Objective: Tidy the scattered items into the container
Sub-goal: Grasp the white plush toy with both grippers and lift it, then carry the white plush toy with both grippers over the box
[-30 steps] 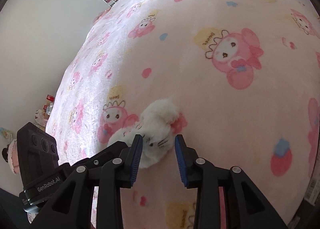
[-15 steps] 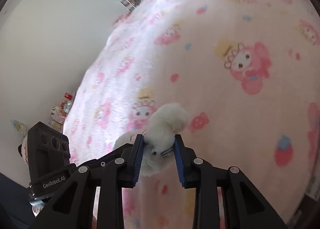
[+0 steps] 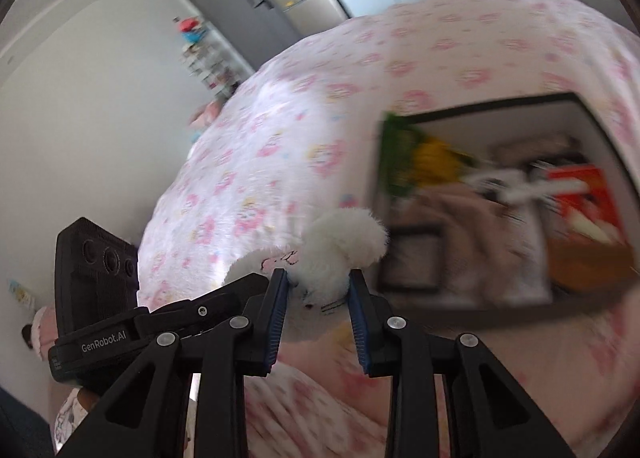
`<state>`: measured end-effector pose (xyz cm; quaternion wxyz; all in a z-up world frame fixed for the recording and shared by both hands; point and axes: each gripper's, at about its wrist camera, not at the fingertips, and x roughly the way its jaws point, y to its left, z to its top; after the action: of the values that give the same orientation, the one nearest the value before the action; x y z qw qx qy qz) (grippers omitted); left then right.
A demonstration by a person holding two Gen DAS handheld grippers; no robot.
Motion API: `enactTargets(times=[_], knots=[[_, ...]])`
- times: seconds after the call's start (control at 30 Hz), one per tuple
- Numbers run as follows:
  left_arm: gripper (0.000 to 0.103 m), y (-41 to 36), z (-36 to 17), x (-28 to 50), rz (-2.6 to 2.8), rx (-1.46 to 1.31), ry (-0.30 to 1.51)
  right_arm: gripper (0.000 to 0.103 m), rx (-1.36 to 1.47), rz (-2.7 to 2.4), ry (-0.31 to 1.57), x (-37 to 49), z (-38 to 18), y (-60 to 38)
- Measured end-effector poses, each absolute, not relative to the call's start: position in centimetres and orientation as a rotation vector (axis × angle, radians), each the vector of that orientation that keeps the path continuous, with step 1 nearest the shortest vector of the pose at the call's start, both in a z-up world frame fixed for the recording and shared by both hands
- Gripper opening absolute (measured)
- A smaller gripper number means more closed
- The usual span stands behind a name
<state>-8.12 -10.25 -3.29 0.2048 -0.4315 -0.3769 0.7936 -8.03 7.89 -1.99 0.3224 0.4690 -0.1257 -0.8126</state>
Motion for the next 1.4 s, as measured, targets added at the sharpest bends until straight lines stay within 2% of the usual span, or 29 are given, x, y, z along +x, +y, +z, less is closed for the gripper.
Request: enactTargets(times=[0.23, 0.4, 0.53, 0.73, 0.93, 1.13, 1.2, 1.4], knots=[[0.030, 2.4, -7.5, -9.8, 2.037, -1.387, -0.798, 0.026, 1.375, -2.259, -0.458, -6.2, -6.5, 19.1], [0.030, 5.8, -10.8, -10.8, 2.031, -1.472, -0.691, 0.026, 1.454, -2.297, -0.464, -6.2, -10.8, 22.8], [0.030, 5.2, -14.0, -11.1, 2.044, -1.518, -0.745, 0.026, 1.503, -2.254, -0.503, -6.9, -14.0, 22.9], [0.030, 3.4, -15.5, -10.7, 2.106, -1.569, -0.750, 0.026, 1.561, -2.229, -0.403, -7.5, -16.5, 20.6], [0.030, 2.0, -14.5, -10.6, 2.202, -1.550, -0.715, 0.026, 1.447, -2.280, -0.455, -7.0, -15.0, 21.2], [0.030, 0.9, -14.5, -10.8, 2.226, -1.574, -0.713, 0.026, 1.554, -2.242, -0.445, -7.3, -16.6, 21.2], [0.030, 0.5, -14.4, -10.7, 2.241, -1.575, -0.724, 0.026, 1.576, -2.250, -0.416, -7.5, -16.7, 20.8], [0.030, -0.8, -13.8, -10.2, 2.222, -1.529, -0.790, 0.026, 1.467, -2.240, -0.512, -7.3, -15.2, 21.5]])
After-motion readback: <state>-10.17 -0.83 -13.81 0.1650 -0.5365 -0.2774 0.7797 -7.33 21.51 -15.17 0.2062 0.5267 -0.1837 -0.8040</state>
